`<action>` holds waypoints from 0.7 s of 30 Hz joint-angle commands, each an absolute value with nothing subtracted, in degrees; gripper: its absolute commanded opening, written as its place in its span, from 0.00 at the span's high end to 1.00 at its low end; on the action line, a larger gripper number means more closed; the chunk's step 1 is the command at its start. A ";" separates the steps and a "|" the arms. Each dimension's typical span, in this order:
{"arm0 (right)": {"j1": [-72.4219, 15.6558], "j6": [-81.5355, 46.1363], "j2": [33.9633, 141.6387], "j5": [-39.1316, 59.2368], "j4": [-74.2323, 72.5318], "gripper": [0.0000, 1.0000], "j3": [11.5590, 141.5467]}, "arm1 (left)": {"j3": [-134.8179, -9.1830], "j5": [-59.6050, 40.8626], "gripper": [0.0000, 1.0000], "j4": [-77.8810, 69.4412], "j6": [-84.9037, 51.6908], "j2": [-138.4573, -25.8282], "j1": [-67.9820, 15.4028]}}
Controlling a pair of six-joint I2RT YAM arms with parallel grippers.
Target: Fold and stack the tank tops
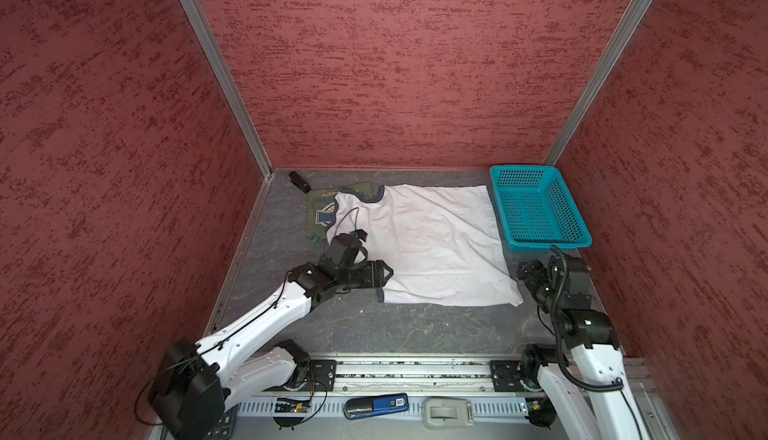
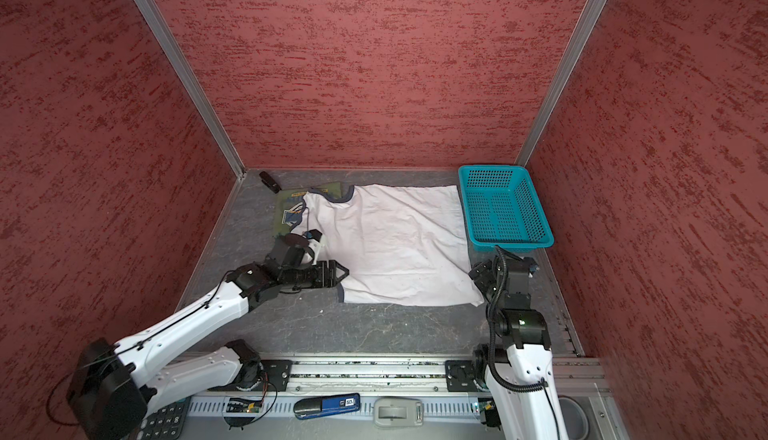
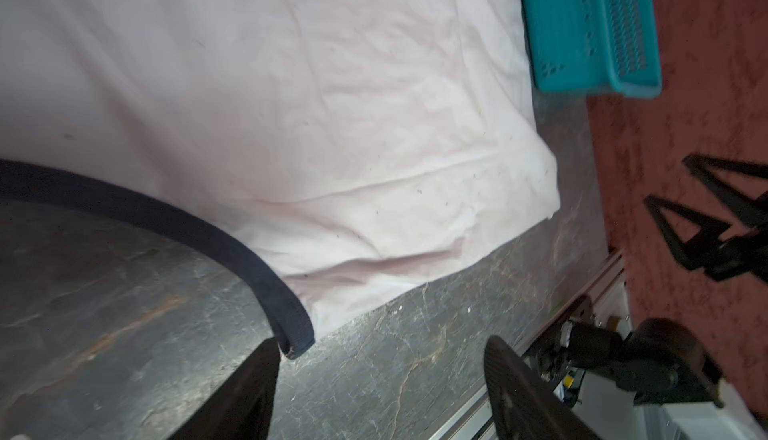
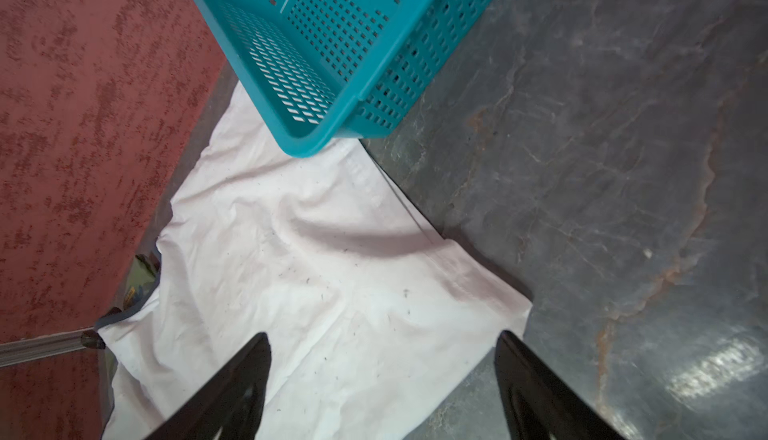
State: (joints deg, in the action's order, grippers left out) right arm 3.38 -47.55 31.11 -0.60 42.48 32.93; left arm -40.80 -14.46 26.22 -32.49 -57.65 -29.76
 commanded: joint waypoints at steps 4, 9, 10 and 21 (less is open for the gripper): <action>3.69 -45.38 34.07 2.37 34.53 0.14 35.20 | -42.23 -12.44 0.21 30.59 -30.89 -58.29 -13.30; 2.84 -44.90 40.10 12.26 26.69 0.15 32.26 | -41.75 -13.61 0.25 23.48 -31.72 -68.63 -1.75; 2.49 -44.73 40.90 13.07 25.71 0.15 31.77 | -42.00 -13.77 0.25 21.99 -31.35 -70.50 -1.06; 0.19 -44.47 43.90 16.47 20.37 0.17 27.78 | -48.21 -13.74 0.44 14.09 -30.12 -89.69 0.38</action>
State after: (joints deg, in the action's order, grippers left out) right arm 0.67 -44.53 43.68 15.00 24.23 28.25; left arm -46.15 -13.21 18.00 -31.07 -87.74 0.03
